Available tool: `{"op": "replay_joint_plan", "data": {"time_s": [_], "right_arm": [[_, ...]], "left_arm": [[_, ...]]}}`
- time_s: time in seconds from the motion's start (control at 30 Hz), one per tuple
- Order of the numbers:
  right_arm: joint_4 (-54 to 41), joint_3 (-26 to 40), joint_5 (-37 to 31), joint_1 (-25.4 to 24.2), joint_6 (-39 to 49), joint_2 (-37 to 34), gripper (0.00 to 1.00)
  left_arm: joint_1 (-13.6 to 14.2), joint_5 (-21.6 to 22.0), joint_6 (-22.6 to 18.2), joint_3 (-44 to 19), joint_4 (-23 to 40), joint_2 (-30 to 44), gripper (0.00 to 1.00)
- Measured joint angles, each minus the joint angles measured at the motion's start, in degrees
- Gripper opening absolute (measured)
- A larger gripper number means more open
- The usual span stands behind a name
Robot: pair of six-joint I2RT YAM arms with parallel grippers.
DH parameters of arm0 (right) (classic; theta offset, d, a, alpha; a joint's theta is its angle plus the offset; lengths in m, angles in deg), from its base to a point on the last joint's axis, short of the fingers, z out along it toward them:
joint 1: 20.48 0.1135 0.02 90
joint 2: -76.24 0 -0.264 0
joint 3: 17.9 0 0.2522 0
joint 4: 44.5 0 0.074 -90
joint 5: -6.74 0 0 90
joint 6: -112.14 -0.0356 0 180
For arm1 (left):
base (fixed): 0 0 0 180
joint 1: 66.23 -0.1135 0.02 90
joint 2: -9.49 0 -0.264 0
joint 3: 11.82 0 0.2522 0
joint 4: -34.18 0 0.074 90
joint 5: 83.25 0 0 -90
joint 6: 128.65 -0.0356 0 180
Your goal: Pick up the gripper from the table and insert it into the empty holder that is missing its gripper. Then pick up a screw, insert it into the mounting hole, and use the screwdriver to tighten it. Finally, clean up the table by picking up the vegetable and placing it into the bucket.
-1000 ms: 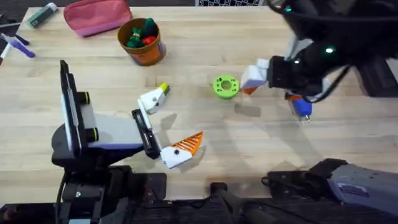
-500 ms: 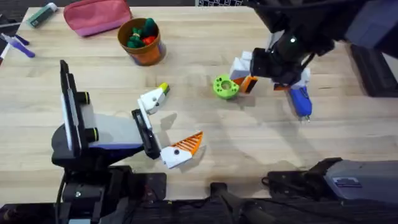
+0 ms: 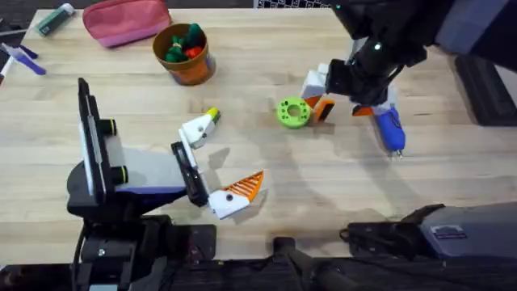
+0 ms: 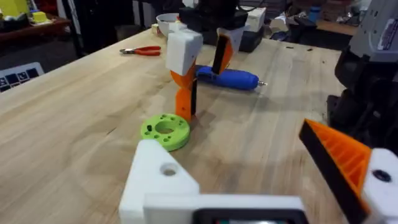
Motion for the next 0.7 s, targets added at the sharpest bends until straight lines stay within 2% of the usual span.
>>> {"op": "replay_joint_plan", "data": {"time_s": [0.13, 0.33, 0.5, 0.7], "right_arm": [[-0.04, 0.00, 1.66, -1.93, 2.26, -1.13, 0.920], [-0.46, 1.21, 2.72, -1.98, 4.22, -4.31, 0.919], [-0.19, 3.00, 2.85, -2.00, 4.90, -7.77, 0.871], [-0.02, 3.70, 2.59, -2.13, 5.11, -8.25, 0.845]], "left_arm": [[0.00, 0.02, 0.00, 0.00, -0.02, 0.01, 0.985], [0.00, 0.00, 0.00, 0.00, 0.00, 0.01, 0.985], [0.00, 0.00, 0.00, 0.00, -0.02, 0.01, 0.985], [0.00, 0.00, 0.00, 0.00, 0.00, -0.01, 0.985]]}}
